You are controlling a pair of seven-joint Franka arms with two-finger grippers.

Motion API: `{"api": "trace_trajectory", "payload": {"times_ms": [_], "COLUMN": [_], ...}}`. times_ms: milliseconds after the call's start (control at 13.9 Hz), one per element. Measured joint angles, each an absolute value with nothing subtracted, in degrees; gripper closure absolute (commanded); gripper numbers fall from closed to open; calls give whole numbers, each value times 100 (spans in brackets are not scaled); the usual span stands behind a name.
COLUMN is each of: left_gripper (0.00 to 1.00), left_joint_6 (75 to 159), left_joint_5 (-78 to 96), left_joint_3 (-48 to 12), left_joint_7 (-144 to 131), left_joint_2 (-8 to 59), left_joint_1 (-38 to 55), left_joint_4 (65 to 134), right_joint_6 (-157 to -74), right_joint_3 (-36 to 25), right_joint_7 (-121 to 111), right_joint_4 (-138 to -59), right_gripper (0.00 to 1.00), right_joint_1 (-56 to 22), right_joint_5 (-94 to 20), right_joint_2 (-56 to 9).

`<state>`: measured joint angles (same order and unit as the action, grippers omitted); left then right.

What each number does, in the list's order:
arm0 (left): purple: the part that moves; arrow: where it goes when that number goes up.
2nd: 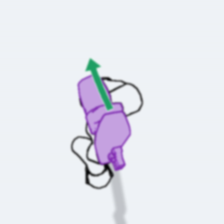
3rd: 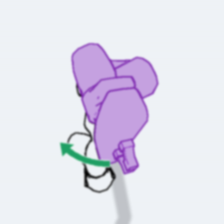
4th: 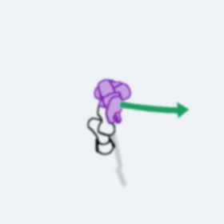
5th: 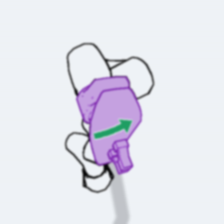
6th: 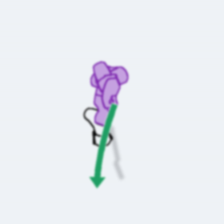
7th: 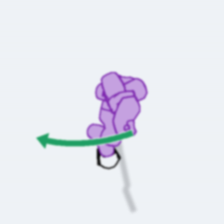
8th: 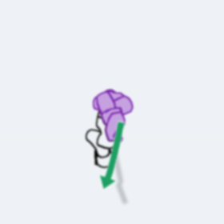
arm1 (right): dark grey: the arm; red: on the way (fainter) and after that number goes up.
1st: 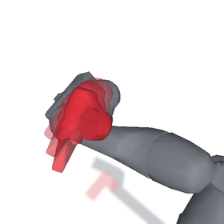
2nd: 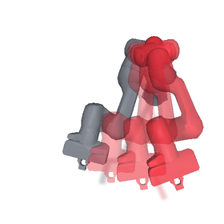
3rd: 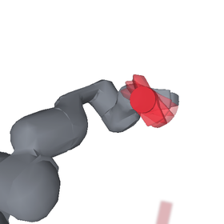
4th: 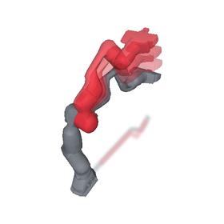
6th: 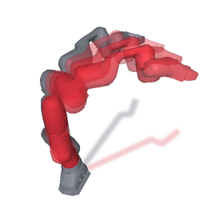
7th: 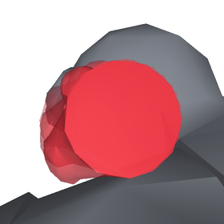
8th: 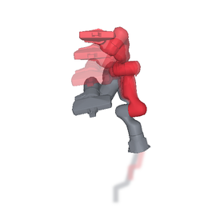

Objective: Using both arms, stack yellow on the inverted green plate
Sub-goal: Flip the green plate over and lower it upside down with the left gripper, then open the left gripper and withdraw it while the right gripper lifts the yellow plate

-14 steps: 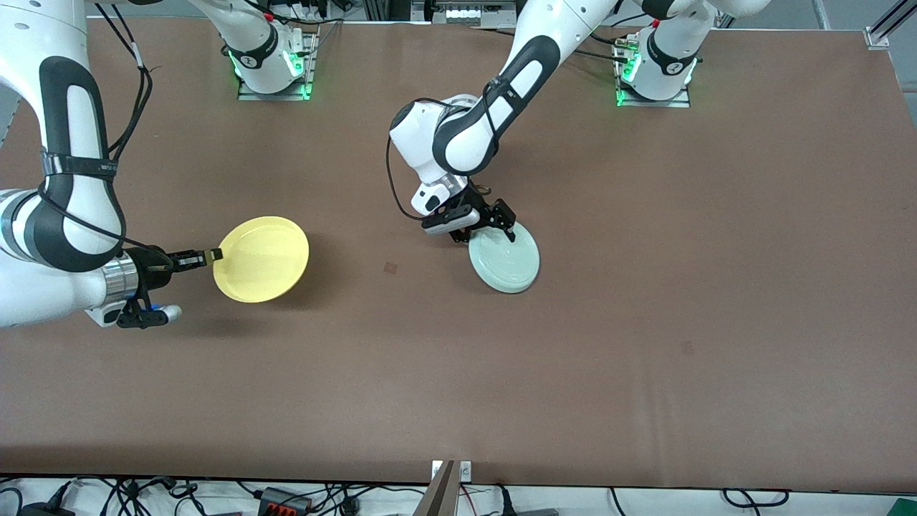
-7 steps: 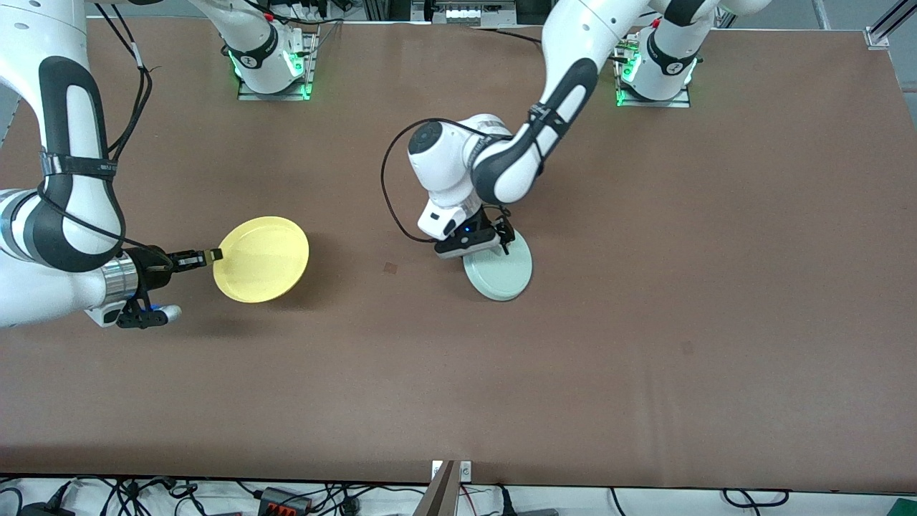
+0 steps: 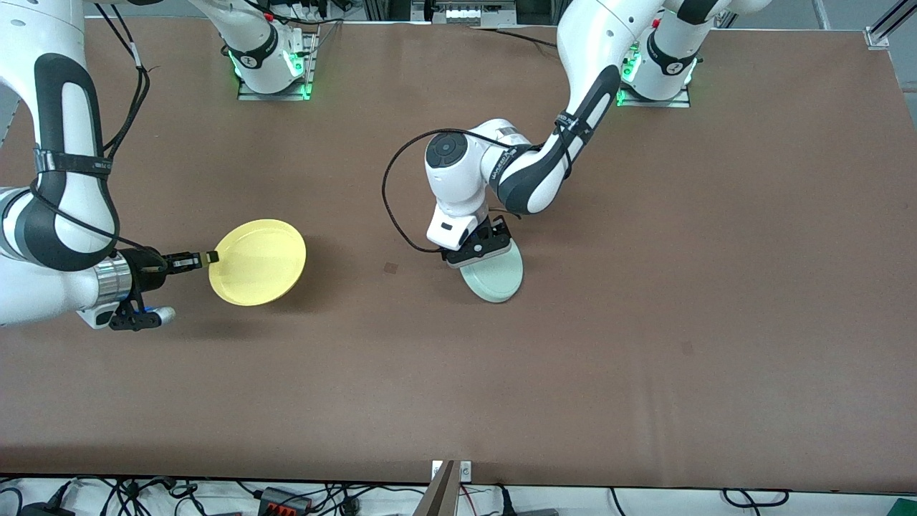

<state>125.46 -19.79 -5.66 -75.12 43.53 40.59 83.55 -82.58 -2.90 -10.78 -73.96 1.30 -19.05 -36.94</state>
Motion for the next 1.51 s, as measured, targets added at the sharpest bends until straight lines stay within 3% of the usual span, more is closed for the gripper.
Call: {"api": "trace_trajectory", "payload": {"times_ms": [575, 935, 1223, 1510], "left_gripper": [0, 0, 0, 0], "left_joint_6": [12964, 12955, 12226, 12157], "left_joint_5": [-1958, -1958, -1958, -1958], "left_joint_3": [-694, -1228, -1319, -1360], "left_joint_7": [-7511, -7271, -7011, -6892], "left_joint_2": [4354, 4273, 3891, 3788], "left_joint_1": [3763, 3208, 3155, 3169], "left_joint_4": [8743, 8770, 8774, 8778], "right_joint_6": [-8258, -8258, -8258, -8258], "right_joint_3": [-307, -311, -312, -312], "right_joint_7": [-1078, -1078, -1078, -1078], "right_joint_4": [-7396, -7397, -7397, -7397], "right_gripper": [100, 100, 100, 100], "right_joint_1": [140, 148, 149, 150], "right_joint_5": [-1882, -1872, -1872, -1872], "right_joint_2": [-3716, -3732, -3741, -3753]}}
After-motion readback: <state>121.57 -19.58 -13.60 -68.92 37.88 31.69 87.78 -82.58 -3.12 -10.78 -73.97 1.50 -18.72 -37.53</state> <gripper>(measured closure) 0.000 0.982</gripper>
